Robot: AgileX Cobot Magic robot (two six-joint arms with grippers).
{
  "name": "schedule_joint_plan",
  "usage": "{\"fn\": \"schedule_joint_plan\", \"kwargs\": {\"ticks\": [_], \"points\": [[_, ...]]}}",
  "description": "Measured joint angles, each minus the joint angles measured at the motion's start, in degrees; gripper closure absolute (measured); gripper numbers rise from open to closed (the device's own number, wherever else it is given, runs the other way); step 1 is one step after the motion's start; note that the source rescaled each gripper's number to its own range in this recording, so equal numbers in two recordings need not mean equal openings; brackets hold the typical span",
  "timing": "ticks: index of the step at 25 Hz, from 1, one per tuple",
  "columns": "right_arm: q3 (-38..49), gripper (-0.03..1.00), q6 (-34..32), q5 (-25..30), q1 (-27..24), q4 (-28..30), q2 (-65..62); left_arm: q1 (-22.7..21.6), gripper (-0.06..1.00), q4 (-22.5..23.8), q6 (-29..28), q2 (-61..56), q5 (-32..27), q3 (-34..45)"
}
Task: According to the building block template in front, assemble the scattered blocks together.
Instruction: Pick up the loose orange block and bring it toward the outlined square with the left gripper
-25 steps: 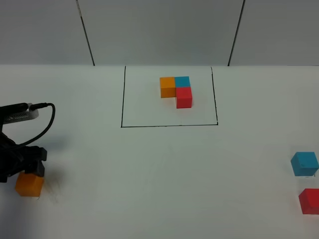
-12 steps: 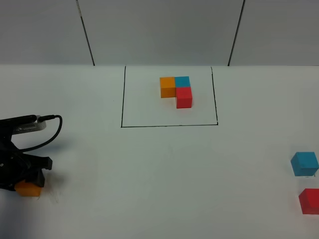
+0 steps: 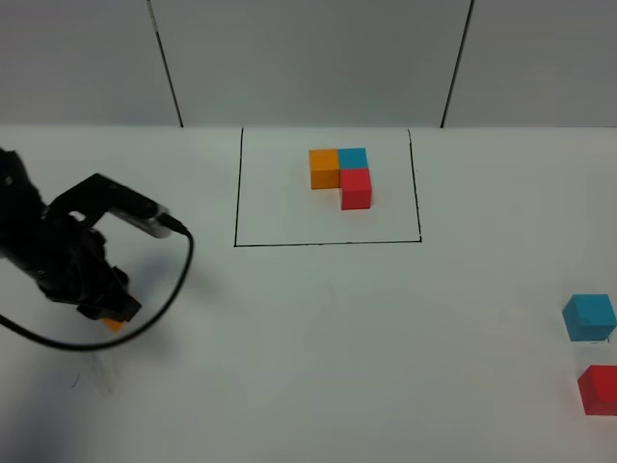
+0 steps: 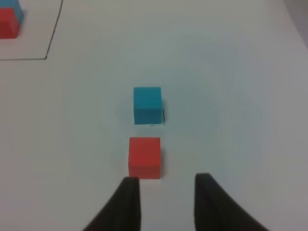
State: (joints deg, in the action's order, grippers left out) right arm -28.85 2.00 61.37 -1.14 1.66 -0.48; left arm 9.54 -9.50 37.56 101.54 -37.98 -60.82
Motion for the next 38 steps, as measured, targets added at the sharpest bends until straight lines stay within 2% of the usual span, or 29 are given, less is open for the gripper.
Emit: {"fn": "schedule_joint_plan", "kwargs": {"ticks": [4,6,8,16,25,38], "points": [[0.0,0.97,0.0,0.0,0.0,0.0,0.0,8.6,0.94,-1.0,17.0,0.0,-4.6,-5.1],[0.0,0.97,0.0,0.0,0.0,0.0,0.0,12.2,0.94,-1.2,20.9,0.1,-4.6,-6.8],[0.0,0.97,0.0,0.0,0.0,0.0,0.0,15.2,0.94,-1.2,22.5,0.9,-4.4,-9.1],[0.0,0.97,0.0,0.0,0.0,0.0,0.0,21.5,0.94,0.8,20.5,11.9,-9.9,-22.2],[0.0,0.97,0.0,0.0,0.0,0.0,0.0,26.2,0.94,4.1,18.8,22.4,-12.2,-33.2],[0.0,0.97,0.0,0.0,0.0,0.0,0.0,26.3,0.94,4.5,18.6,27.8,-12.8,-34.9]]}}
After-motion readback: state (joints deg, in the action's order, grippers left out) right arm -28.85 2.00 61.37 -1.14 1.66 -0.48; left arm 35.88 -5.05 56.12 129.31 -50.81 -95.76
